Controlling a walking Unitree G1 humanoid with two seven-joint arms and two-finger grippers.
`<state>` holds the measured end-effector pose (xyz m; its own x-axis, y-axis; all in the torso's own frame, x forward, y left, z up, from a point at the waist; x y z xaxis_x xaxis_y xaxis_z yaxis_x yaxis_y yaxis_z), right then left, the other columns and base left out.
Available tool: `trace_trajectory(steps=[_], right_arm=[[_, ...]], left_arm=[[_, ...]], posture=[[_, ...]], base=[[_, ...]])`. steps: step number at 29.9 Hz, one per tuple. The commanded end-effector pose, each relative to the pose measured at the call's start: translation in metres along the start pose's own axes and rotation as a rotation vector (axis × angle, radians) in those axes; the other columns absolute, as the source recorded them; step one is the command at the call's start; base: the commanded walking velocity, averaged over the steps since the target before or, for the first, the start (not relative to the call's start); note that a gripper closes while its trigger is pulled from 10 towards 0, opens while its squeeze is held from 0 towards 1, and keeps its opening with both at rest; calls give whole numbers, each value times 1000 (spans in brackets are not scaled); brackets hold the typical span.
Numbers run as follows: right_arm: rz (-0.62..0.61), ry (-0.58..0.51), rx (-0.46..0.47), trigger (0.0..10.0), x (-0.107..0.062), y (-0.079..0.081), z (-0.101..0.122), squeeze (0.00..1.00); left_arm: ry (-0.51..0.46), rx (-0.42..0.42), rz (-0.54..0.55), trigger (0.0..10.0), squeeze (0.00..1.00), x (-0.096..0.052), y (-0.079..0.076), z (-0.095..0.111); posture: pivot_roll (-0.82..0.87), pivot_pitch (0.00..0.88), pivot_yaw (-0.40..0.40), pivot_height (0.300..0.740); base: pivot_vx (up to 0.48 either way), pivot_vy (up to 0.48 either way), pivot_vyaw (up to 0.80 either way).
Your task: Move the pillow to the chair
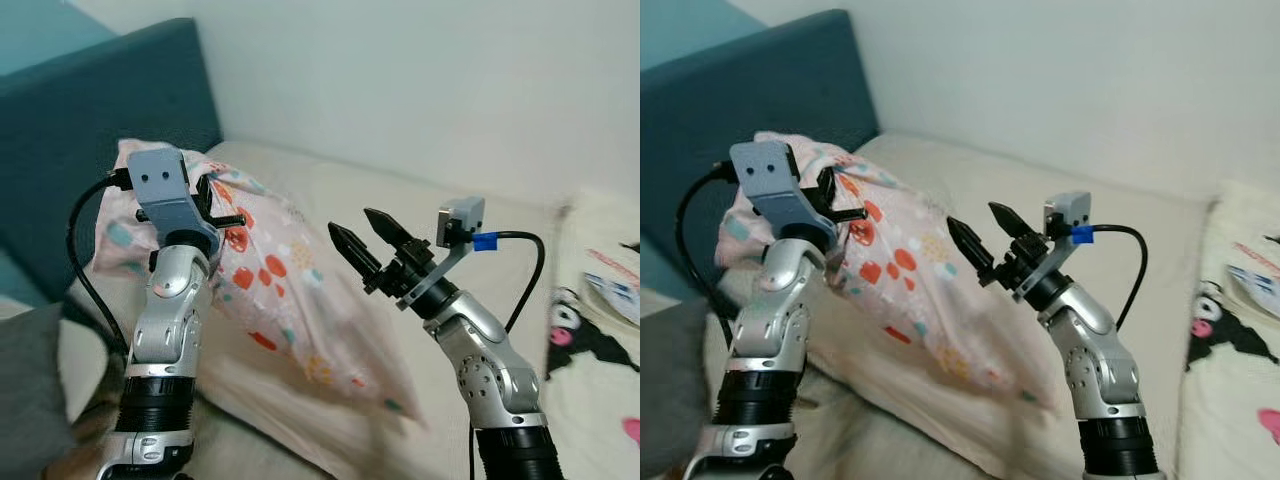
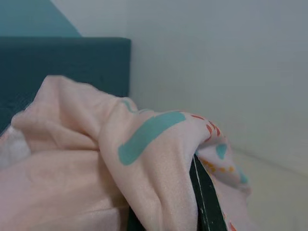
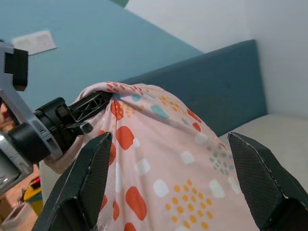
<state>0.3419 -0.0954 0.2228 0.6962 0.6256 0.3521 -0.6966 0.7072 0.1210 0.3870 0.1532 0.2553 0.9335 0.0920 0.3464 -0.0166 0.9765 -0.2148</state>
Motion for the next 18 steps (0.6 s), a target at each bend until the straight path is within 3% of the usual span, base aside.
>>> trace_trajectory(steps=[1, 6, 18], right_arm=[[25, -17, 1, 10000, 2, 7, 2, 0], [45, -23, 10, 10000, 4, 11, 3, 0], [113, -39, 28, 10000, 6, 24, 7, 0]], left_arm=[[-79, 21, -1, 10000, 0, 0, -1, 19], [-65, 36, -41, 10000, 0, -1, -12, 14], [-83, 44, -42, 10000, 0, -2, -12, 17]], posture=[[18, 27, -7, 740], [19, 25, -9, 740], [22, 23, -10, 740]], base=[[0, 0, 794], [-384, 0, 791], [0, 0, 790]])
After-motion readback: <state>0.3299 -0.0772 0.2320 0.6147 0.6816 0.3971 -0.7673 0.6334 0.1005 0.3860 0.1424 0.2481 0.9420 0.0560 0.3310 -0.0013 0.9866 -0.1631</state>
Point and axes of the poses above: a point about 5 cm out from each wrist's last joint towards the gripper, its own x axis pointing out of the wrist towards the gripper, its own z axis along the axis of the wrist's last joint, y = z × x, the point moved 5 cm from there along x, pointing out of the wrist towards the gripper, and after that the axes turned 3 degrees about -x, right-handed, at the moved point
